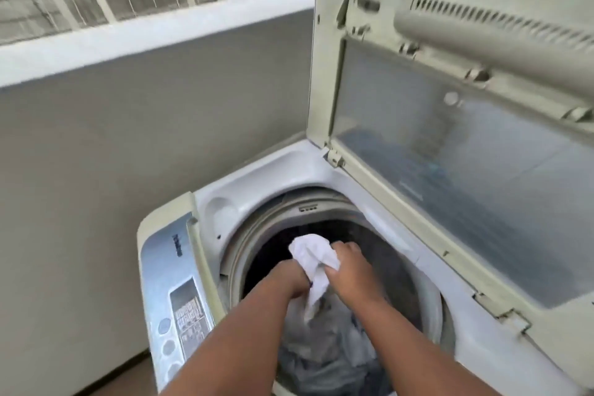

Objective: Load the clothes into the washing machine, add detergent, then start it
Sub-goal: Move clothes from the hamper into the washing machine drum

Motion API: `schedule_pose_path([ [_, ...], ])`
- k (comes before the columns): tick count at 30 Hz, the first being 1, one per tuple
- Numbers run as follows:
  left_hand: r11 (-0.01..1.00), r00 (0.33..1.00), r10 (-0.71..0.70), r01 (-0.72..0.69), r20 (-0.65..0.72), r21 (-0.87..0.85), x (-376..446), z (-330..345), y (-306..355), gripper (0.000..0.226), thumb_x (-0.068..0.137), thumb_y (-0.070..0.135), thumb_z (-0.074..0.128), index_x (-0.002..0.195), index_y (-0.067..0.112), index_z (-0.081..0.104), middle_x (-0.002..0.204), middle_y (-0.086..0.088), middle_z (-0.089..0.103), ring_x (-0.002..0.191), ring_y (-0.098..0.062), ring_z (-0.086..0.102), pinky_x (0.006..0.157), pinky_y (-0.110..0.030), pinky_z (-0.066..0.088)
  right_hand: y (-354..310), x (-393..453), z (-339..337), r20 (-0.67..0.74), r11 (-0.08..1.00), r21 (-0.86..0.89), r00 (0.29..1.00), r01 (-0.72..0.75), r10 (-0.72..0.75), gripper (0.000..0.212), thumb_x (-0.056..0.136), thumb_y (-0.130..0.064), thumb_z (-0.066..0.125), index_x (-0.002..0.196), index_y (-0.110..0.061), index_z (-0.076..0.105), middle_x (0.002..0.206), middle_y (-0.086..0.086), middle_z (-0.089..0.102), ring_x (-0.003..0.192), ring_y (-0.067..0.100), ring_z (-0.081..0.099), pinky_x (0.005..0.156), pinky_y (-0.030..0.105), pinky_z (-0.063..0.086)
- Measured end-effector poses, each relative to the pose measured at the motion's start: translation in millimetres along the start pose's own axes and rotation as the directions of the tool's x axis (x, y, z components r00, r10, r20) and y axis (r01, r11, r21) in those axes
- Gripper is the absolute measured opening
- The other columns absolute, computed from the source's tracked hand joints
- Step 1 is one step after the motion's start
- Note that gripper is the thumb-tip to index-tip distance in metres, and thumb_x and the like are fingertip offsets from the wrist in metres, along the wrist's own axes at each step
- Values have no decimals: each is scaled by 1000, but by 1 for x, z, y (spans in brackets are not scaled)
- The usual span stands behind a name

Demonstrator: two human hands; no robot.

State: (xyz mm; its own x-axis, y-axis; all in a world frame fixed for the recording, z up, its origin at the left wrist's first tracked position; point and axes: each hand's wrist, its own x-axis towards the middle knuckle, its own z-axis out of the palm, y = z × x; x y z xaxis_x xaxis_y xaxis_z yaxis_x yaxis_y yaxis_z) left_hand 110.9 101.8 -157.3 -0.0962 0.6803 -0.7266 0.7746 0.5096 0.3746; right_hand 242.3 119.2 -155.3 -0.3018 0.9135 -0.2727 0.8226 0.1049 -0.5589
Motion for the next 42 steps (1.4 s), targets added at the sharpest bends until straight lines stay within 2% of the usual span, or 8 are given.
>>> schedule_pose_path([
  [4,986,995,-78,68,62,152,24,12,-6,37,93,28,46,124,13,59,128,-7,59,117,-28,55,96,-36,45,35,24,29,75,997,-62,996,-42,47,38,91,-36,44,125,-20,51,132,10,50,112,30,56,87,37,48],
  [8,952,975,-211,187,75,243,29,22,-24,83,75,48,55,148,22,27,149,-8,40,130,-32,45,105,-47,40,62,37,38,274,951,-301,948,-74,160,92,84,-55,57,153,-24,5,162,9,-1,144,34,18,109,49,31],
  [10,934,970,-240,220,40,281,26,24,-31,94,79,48,57,153,25,4,159,-10,19,141,-34,29,112,-50,30,66,33,37,298,927,-372,940,-43,164,93,84,-57,56,153,-23,5,161,9,4,146,33,14,111,49,29],
  [14,923,988,-150,148,-23,356,5,17,-20,92,83,49,56,154,27,2,159,-11,15,141,-35,25,113,-50,27,58,10,24,337,921,-391,929,-10,153,81,82,-56,55,148,-24,23,159,9,15,144,32,19,110,47,31],
  [20,882,992,44,18,-120,471,-52,6,0,94,82,63,53,154,26,4,161,-8,10,145,-35,17,115,-51,20,40,-45,-4,298,942,-336,945,-27,133,89,67,-68,45,145,-26,33,153,7,30,138,30,32,108,48,35],
  [30,763,926,368,-249,-84,597,-206,34,49,106,79,72,52,153,24,-7,162,-9,0,147,-37,7,119,-53,10,-15,-238,-91,-61,910,-370,982,-186,176,73,77,-59,57,138,-24,37,141,5,45,127,27,41,96,44,44],
  [36,643,854,519,-407,21,648,-264,100,107,110,75,76,51,154,22,-2,162,-9,6,146,-35,14,118,-50,16,29,-341,-137,-227,887,-282,924,-366,309,80,78,-59,60,144,-22,32,147,7,40,134,28,37,103,43,40],
  [42,645,841,537,-457,62,613,-293,197,157,107,76,73,54,154,24,0,161,-6,10,146,-31,18,118,-45,19,119,-429,-151,-230,868,-188,880,-459,416,83,78,-60,59,146,-22,31,146,7,41,131,27,40,100,42,43],
])
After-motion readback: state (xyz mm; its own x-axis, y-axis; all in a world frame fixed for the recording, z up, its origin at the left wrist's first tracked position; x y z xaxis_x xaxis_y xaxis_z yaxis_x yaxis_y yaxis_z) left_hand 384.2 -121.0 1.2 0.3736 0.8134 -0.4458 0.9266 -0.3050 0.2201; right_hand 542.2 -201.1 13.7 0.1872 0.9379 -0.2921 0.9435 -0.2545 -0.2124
